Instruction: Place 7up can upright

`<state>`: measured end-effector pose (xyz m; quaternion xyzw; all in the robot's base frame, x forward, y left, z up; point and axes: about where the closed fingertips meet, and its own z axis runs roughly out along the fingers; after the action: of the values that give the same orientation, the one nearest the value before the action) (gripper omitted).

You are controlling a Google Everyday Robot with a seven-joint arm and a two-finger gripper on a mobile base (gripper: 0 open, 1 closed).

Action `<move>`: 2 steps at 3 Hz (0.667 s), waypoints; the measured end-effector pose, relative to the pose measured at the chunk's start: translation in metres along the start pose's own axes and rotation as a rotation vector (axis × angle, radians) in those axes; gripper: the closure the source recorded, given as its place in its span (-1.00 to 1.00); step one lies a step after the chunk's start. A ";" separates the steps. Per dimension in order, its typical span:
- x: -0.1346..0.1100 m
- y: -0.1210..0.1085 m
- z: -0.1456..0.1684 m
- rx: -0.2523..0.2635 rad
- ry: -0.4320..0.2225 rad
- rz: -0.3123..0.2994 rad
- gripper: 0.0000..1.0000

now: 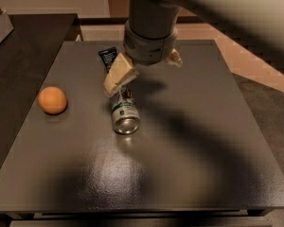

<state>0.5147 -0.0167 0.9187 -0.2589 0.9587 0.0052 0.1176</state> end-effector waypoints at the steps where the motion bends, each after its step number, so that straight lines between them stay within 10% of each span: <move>1: 0.005 0.016 0.016 -0.003 0.095 0.034 -1.00; 2: 0.006 0.029 0.033 -0.037 0.166 0.093 -1.00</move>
Offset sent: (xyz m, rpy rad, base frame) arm -0.0230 0.0349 -0.0556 -0.0428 0.3002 -0.1637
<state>0.5025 0.0076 0.8833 -0.2158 0.9759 0.0068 0.0325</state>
